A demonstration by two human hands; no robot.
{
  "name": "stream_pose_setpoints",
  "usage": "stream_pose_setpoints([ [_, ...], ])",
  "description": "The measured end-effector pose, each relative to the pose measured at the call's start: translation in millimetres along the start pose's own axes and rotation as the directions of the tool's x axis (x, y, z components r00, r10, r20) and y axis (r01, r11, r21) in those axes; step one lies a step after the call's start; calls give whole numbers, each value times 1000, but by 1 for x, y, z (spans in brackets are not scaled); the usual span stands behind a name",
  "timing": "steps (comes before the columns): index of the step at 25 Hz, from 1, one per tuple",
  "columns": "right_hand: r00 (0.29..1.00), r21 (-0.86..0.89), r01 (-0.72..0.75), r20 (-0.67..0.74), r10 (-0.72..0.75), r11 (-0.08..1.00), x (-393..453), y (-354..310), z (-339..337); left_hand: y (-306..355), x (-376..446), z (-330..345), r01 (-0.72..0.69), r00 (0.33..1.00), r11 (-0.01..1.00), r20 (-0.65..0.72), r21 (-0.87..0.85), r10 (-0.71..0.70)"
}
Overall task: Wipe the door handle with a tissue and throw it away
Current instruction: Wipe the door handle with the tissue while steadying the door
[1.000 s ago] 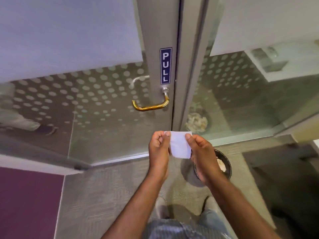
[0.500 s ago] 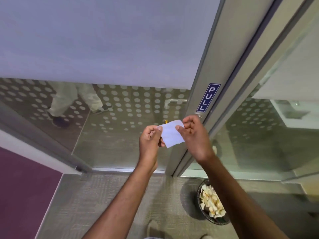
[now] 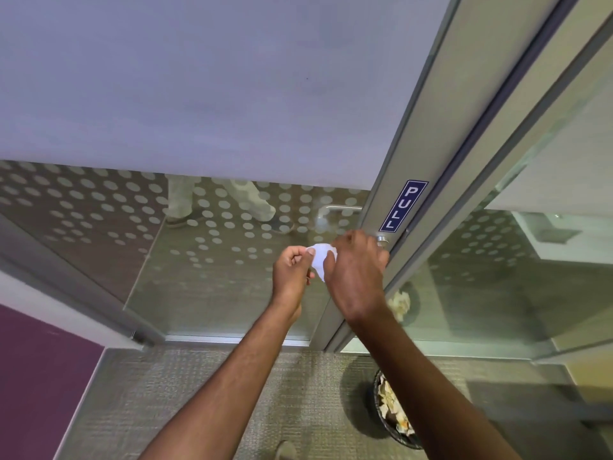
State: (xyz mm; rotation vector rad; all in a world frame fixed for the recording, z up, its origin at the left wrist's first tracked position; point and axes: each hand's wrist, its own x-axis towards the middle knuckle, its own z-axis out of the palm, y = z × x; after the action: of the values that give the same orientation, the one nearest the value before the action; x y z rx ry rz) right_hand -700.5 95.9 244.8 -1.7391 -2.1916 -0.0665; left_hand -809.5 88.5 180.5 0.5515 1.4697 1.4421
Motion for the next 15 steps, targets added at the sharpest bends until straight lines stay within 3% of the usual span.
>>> stream_pose_setpoints([
  [2, 999, -63, 10, 45, -7, 998, -2, -15, 3, -2, 4, 0, -2, 1000, 1000, 7, 11, 2],
  [4, 981, -122, -7, 190, 30, 992, -1, -30, 9, 0, 6, -3, -38, 999, 998, 8, 43, 38],
  [6, 957, -182, -31, 279, 82, 983, 0, -41, 11, 6, 6, -10, -159, 987, 964, -2, 211, 163],
  [8, 946, -267, 8, 314, 79, 964, 3, -46, 12, 19, 1, -18, -348, 927, 817, 41, 460, 373],
  [9, 939, -298, 32, 335, 74, 954, 5, -48, 11, 28, -1, -22, -460, 864, 692, 101, 557, 492],
  [11, 921, -294, 38, 380, 81, 955, 14, -47, 11, 48, -4, -27, -654, 666, 372, 266, 659, 697],
  [13, 908, -223, -20, 404, 111, 975, 24, -44, 11, 69, -1, -29, -732, 456, 78, 401, 677, 795],
  [15, 898, -148, -104, 411, 157, 984, 30, -41, 11, 88, 5, -28, -728, 302, -129, 485, 673, 821],
])
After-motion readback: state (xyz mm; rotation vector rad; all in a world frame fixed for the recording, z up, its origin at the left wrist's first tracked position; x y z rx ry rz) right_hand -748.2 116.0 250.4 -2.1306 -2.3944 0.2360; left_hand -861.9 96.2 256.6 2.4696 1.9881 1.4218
